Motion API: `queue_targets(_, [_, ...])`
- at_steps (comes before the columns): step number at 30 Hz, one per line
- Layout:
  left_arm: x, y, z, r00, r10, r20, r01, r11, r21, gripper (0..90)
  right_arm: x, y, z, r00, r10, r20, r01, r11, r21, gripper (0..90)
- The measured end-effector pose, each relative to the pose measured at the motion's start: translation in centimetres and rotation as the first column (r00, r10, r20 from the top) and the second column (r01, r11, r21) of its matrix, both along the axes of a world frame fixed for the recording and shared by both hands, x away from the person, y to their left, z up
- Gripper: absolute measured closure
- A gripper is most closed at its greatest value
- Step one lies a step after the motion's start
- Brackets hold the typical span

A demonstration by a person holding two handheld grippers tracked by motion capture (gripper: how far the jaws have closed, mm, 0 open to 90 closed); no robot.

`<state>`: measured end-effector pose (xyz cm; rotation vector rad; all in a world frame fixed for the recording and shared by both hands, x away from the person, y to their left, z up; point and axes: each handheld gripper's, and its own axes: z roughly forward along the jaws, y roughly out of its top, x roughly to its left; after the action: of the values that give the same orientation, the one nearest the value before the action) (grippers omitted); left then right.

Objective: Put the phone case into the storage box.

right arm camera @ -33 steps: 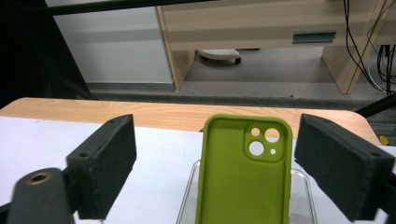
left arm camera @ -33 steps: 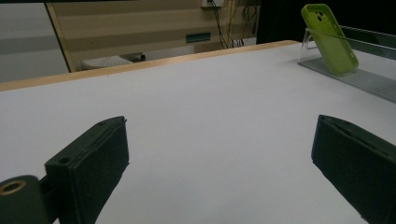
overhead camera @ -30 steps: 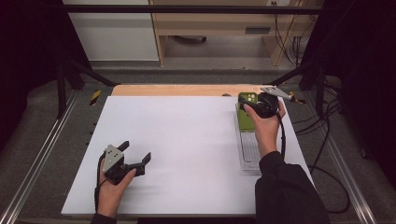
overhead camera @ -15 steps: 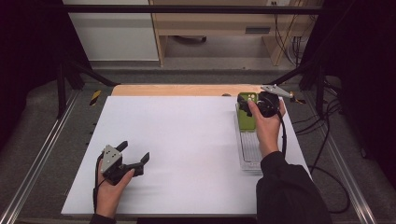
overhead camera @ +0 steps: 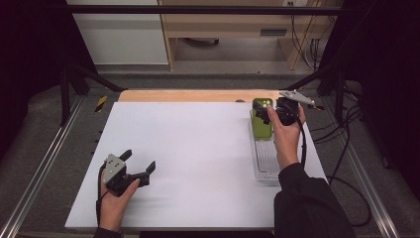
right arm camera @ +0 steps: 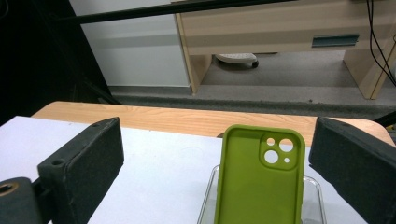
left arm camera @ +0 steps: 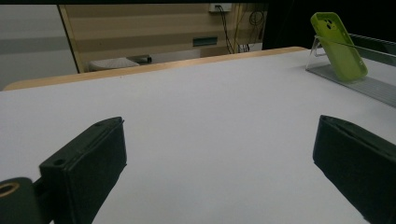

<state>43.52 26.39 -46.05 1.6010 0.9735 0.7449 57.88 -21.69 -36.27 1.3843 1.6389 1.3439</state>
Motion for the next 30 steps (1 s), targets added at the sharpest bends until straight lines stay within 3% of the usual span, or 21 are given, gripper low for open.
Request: queue_targets(30, [-0.5, 0.9, 0.3, 0.9998, 0.015, 0.014, -0.015, 0.9999, -0.003, 2.0, -1.6, -0.7, 0.5, 0.9992, 0.04, 0.004, -0.04, 0.999, 0.018, 4.6])
